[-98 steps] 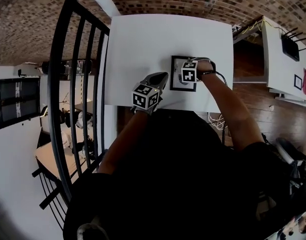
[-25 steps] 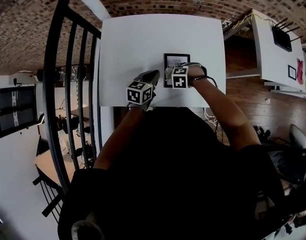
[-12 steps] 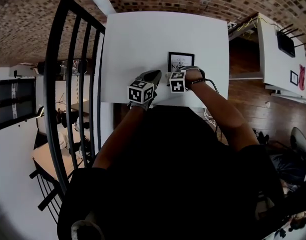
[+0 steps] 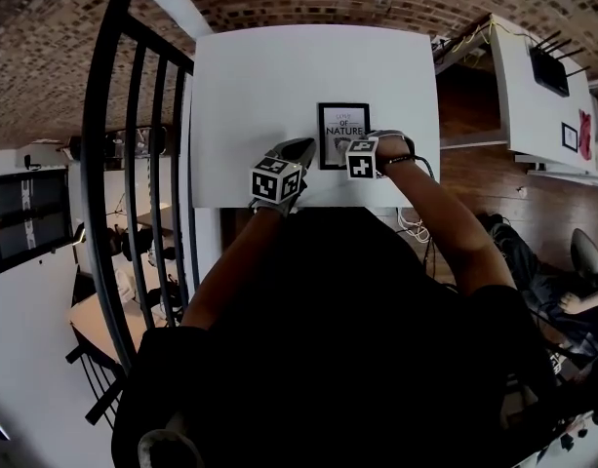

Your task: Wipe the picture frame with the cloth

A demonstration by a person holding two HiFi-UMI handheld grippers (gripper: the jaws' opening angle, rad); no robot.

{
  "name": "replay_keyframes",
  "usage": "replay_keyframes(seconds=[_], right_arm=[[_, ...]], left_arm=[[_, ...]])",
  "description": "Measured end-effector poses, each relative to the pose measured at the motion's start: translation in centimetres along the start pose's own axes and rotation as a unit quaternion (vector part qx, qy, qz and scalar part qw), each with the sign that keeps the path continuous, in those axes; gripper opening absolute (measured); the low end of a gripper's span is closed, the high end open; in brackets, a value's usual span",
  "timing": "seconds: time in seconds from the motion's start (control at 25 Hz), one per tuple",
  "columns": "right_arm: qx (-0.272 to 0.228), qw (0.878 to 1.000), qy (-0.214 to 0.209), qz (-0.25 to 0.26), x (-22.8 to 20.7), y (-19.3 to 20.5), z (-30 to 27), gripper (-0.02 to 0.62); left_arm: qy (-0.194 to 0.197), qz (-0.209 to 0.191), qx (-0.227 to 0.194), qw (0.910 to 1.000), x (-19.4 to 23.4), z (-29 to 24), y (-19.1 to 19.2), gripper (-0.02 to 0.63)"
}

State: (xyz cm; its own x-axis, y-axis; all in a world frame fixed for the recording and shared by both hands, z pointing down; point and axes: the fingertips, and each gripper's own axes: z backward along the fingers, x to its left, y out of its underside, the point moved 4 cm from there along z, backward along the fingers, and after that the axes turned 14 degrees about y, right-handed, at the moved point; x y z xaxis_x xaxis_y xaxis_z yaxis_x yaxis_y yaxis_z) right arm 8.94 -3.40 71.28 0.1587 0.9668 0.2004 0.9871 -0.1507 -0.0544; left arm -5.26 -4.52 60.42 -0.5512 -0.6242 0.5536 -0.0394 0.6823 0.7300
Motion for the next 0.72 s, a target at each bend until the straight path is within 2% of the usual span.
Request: replay_keyframes(seconds=[0.44,0.56,0.72], right_arm=[[0.012,0.999,-0.012,-0.041,0.8,3.9,0.4,0.120],[-0.011,0.999,-0.012,-0.046,0.8,2.7,1.2,0.120],[-0.044,0.999,-0.001,-0.019,0.6,-0.9,2.5,0.120]], left_arm=[[0.007,-0.006,0.006,0.9999,-0.4,-0.7,0.0,0.000],[0.003,-0.005,0.005,1.0000,-0.3,-0.4,0.1,0.000],[-0.005,-0.002,0.004,1.0000,-0.2,0.0,0.2,0.000]])
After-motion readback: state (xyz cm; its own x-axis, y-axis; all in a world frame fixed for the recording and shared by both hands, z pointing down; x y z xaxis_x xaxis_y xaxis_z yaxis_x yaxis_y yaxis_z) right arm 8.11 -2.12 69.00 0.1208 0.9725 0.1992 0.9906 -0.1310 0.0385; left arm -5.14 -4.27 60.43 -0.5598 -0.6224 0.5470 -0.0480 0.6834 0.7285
